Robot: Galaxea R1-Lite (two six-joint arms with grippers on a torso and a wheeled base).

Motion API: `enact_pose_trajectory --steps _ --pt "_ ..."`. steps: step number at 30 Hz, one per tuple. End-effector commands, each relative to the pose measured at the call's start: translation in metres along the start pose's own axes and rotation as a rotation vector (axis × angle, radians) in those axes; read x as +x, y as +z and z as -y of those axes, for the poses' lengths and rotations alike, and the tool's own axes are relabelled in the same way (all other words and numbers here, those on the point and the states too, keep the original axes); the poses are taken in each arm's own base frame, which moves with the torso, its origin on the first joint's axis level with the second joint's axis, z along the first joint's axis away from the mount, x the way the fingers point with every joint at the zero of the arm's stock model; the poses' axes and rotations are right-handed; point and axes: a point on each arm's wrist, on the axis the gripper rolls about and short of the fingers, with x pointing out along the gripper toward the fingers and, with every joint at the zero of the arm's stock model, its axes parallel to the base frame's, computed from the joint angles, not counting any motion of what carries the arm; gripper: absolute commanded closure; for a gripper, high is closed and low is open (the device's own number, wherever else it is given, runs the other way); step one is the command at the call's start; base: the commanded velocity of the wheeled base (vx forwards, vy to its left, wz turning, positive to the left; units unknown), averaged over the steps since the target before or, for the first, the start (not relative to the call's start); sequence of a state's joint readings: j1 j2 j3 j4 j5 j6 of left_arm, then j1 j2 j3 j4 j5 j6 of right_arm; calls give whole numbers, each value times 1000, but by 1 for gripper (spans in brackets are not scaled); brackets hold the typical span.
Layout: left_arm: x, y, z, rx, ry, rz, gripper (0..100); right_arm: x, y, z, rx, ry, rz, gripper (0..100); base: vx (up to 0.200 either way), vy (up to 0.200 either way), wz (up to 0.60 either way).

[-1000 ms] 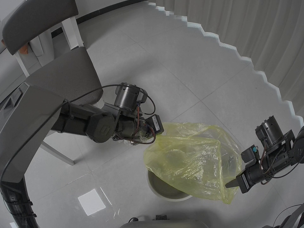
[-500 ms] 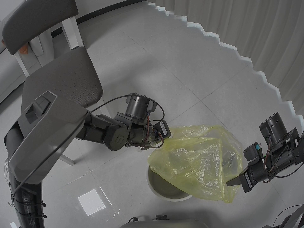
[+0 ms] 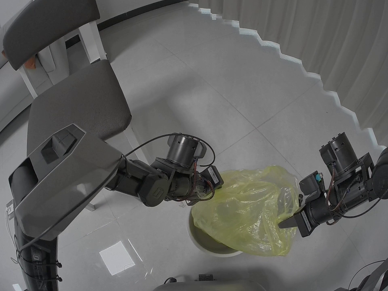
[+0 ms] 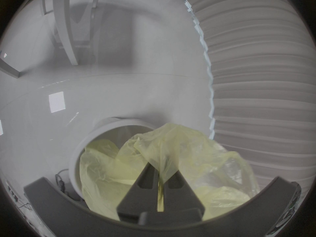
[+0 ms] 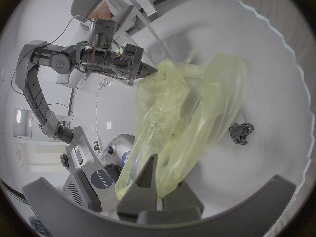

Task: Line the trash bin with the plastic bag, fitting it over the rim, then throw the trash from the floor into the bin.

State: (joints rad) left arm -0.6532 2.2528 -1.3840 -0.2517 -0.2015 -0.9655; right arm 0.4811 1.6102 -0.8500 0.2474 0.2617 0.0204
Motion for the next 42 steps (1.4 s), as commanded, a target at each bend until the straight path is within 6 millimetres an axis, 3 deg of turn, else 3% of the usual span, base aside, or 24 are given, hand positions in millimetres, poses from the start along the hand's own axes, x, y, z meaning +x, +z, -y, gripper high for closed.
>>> enact_pose_trajectory --steps 1,8,14,17,22,29,42 --pt "9 -4 2 3 -32 7 100 1 0 0 1 1 -2 100 0 0 0" --pt "11 -3 0 4 -16 -3 100 0 0 0 1 1 0 100 0 0 0" --pt "7 -10 -12 30 117 -55 100 3 5 3 5 -5 8 100 0 0 0" --pt "7 -13 -25 106 223 -24 100 13 17 9 15 -11 6 100 0 0 0" --pt "8 -8 -30 117 236 23 100 24 33 15 21 -18 16 100 0 0 0" --pt "3 -3 -40 117 252 120 100 50 59 35 25 -41 16 100 0 0 0" --pt "-25 -10 -46 142 221 150 100 108 75 41 -14 -22 -36 100 0 0 0"
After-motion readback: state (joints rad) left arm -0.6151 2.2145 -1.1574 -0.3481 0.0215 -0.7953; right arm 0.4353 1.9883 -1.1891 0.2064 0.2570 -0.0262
